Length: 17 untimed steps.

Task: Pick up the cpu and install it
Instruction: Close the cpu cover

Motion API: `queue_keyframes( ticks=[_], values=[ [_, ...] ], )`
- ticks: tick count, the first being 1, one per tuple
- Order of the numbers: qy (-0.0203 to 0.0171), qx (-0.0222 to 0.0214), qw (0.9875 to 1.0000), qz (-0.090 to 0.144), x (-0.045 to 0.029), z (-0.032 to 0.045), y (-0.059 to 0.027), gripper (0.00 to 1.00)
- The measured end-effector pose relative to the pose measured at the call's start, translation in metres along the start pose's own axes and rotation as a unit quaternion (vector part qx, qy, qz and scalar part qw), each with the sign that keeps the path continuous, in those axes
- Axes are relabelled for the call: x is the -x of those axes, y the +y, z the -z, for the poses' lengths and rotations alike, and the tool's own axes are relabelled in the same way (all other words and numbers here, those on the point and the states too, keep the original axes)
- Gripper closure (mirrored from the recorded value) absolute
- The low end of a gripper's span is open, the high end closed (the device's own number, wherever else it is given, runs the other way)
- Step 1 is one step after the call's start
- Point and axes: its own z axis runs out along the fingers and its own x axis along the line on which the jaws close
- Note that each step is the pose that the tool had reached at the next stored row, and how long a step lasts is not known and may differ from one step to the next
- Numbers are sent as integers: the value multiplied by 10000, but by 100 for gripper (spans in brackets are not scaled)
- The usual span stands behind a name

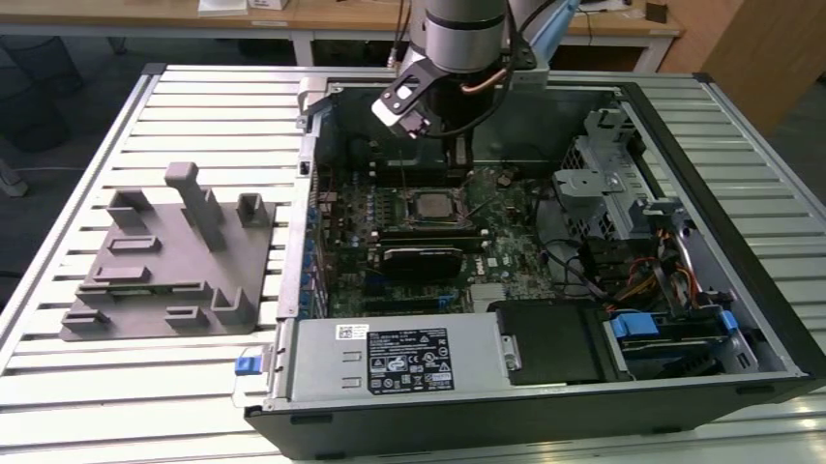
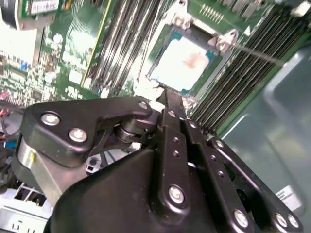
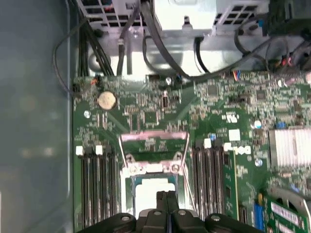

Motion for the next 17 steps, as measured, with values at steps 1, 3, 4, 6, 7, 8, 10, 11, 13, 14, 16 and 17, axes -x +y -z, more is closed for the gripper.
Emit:
queue_keyframes(
  ticks=[1,3,4,6,7,8,10,11,13,14,16,17],
  values=[
    [1,-8,10000,4,0,5,7,89],
    [4,-21,10000,9,0,63,13,89],
    [4,-25,10000,13,1,105,16,89],
    [4,-27,10000,43,3,147,19,89],
    [9,-27,10000,92,2,146,19,89],
    [13,-29,9999,158,2,146,19,89],
    [19,-32,9996,272,2,146,22,89],
    [22,-36,9995,303,2,146,28,89],
    [25,-41,9995,315,2,145,35,89],
    [25,-42,9995,314,2,145,35,89],
    [25,-42,9995,314,2,145,35,89],
    [25,-42,9995,314,2,145,35,89]
  ],
)
